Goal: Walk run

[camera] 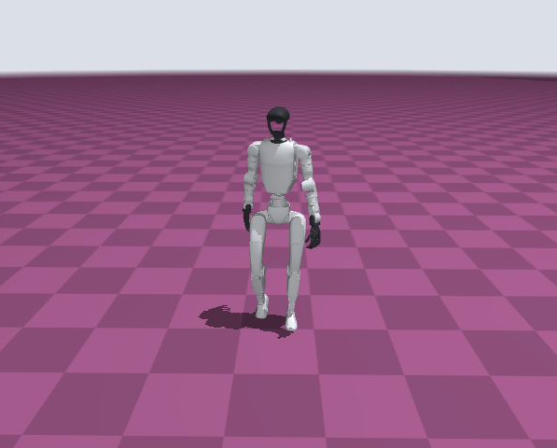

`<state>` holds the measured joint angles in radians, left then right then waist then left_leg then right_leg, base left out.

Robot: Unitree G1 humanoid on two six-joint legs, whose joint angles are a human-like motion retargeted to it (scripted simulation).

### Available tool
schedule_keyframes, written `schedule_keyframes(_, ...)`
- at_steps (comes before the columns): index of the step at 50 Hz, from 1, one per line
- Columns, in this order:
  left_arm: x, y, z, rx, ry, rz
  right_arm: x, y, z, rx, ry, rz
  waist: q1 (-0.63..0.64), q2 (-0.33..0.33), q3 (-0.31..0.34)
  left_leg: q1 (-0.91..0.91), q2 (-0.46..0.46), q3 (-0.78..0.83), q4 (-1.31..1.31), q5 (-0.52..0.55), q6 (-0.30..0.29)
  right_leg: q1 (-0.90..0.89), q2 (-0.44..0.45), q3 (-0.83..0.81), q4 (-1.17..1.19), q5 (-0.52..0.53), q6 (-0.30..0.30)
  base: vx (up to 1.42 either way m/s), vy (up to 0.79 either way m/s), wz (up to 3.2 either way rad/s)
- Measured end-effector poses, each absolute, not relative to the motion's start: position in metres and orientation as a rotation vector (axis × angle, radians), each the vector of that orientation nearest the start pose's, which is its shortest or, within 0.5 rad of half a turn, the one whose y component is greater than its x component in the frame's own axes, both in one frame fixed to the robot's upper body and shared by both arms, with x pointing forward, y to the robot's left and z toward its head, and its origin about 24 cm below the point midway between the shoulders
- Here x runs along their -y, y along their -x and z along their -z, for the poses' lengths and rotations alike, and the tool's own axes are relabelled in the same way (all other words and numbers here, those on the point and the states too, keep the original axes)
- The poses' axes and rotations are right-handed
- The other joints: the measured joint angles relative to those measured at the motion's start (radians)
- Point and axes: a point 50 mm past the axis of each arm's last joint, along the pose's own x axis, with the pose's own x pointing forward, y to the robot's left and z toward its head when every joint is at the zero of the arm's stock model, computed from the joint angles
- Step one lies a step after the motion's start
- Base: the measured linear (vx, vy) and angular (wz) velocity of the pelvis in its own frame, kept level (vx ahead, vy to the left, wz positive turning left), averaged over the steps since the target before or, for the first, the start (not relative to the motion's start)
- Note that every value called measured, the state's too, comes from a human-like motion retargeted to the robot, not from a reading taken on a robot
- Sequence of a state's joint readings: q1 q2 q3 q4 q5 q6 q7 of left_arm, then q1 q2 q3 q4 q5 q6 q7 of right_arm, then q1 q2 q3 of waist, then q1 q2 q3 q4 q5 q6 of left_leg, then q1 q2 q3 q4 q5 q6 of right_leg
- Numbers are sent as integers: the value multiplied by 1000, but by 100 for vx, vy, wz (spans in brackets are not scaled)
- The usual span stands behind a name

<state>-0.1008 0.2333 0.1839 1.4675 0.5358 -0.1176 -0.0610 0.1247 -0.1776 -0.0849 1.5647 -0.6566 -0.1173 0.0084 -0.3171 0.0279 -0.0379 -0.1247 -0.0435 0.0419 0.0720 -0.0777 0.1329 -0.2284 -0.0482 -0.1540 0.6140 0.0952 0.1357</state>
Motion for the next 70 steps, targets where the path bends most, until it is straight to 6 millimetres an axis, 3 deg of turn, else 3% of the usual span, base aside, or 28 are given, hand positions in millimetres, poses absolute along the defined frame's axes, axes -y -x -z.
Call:
schedule_keyframes(3,-245,-125,150,-1140,-495,165,218,46,172,-1625,439,-322,-24,-18,4,47,-36,1,-4,-32,3,-48,-65,6,-205,0,14,63,-9,34)
schedule_keyframes(6,-248,-153,139,-1042,-539,186,217,51,171,-1655,384,-304,-44,-40,18,106,-67,-6,-3,-68,1,-88,-113,28,-398,-16,9,60,-13,26)
schedule_keyframes(9,-247,-163,134,-998,-576,206,218,54,171,-1663,367,-312,-73,-27,34,161,-55,-20,-2,-101,-12,-130,-109,46,-572,-17,-1,57,-14,37)
schedule_keyframes(12,-245,-158,137,-1012,-597,237,219,52,171,-1651,376,-344,-73,-5,35,196,-34,-3,3,-131,-30,-160,-93,36,-690,-20,37,69,-23,-7)
schedule_keyframes(13,-244,-152,140,-1034,-600,255,219,52,171,-1648,378,-355,-74,-7,34,209,-39,-2,9,-139,-35,-165,-100,20,-672,-28,45,65,-24,-4)
schedule_keyframes(15,-240,-136,147,-1100,-602,295,220,53,170,-1648,376,-371,-79,-13,27,231,-49,0,19,-147,-52,-173,-113,15,-603,-3,-6,73,-29,25)
schedule_keyframes(19,-231,-76,166,-1322,-574,401,220,64,169,-1682,361,-366,-135,23,-11,253,-2,-37,59,-67,-124,-122,-90,-37,-597,92,-68,72,-32,72)
schedule_keyframes(22,-222,-18,174,-1513,-529,430,219,70,167,-1718,356,-343,-134,47,-36,251,45,-43,127,107,-216,-69,-68,-51,-589,54,-101,88,-48,6)
schedule_keyframes(25,-210,34,175,-1656,-482,406,223,64,168,-1737,373,-295,-125,24,-47,218,33,-68,275,359,-309,-12,-73,-54,-585,15,-144,79,-34,-4)
schedule_keyframes(27,-206,58,172,-1719,-436,401,224,48,170,-1690,413,-276,-117,-8,-58,157,-3,-53,428,469,-347,19,-83,-42,-592,-7,-174,65,-28,-14)
schedule_keyframes(29,-202,77,169,-1773,-391,428,224,27,172,-1626,457,-265,-131,-26,-66,70,-6,-39,590,521,-332,53,-95,-59,-593,-41,-183,59,-30,40)
schedule_keyframes(35,-192,106,163,-1861,-281,473,219,-45,173,-1429,591,-280,-95,-62,-66,-155,70,100,745,261,-185,130,-68,-69,-598,-113,-209,52,-27,-4)
schedule_keyframes(39,-185,108,164,-1840,-215,425,214,-94,167,-1267,639,-287,-26,-74,-50,-263,28,97,568,146,-157,171,-29,-34,-596,-153,-229,53,-17,-61)
schedule_keyframes(43,-179,99,167,-1808,-180,395,207,-135,157,-1146,658,-323,21,-67,-12,-318,18,112,301,154,-95,234,24,-25,-599,-199,-249,49,-10,-37)
schedule_keyframes(47,-175,91,170,-1761,-175,380,201,-157,150,-1064,681,-357,62,-67,10,-334,-29,107,48,130,-35,301,61,-9,-607,-242,-266,72,-8,-40)
schedule_keyframes(50,-175,91,170,-1751,-171,360,193,-163,148,-1031,696,-391,73,-95,12,-321,-68,70,-64,107,9,338,53,0,-587,-275,-272,53,-7,-50)
schedule_keyframes(52,-176,97,168,-1770,-162,351,190,-156,151,-1046,705,-421,94,-100,12,-298,-46,92,-35,145,18,361,60,21,-558,-286,-269,78,-3,-77)
schedule_keyframes(55,-180,106,165,-1811,-148,336,188,-135,159,-1103,716,-466,123,-89,2,-264,-2,160,5,202,-40,390,87,55,-510,-230,-241,88,1,-70)
schedule_keyframes(57,-185,107,164,-1828,-145,319,189,-112,166,-1165,714,-471,101,-99,-15,-249,-31,87,28,196,-22,393,74,34,-458,-117,-191,80,3,-2)
schedule_keyframes(60,-197,100,164,-1830,-171,283,195,-71,174,-1294,677,-444,97,-98,-14,-202,-37,38,48,144,5,375,56,23,-313,148,-99,82,1,12)
schedule_keyframes(64,-213,70,169,-1737,-248,182,205,-21,177,-1474,595,-433,56,-37,28,-80,29,46,22,81,2,264,72,-39,5,347,-49,72,-1,21)
schedule_keyframes(65,-216,58,170,-1701,-268,168,210,-11,176,-1522,575,-432,65,-26,36,-61,33,39,22,64,3,229,59,-45,71,353,-38,61,7,-46)
schedule_keyframes(70,-237,-13,171,-1527,-412,192,221,33,171,-1682,463,-409,47,7,37,6,38,69,4,15,-2,43,35,-10,143,107,-25,58,4,26)
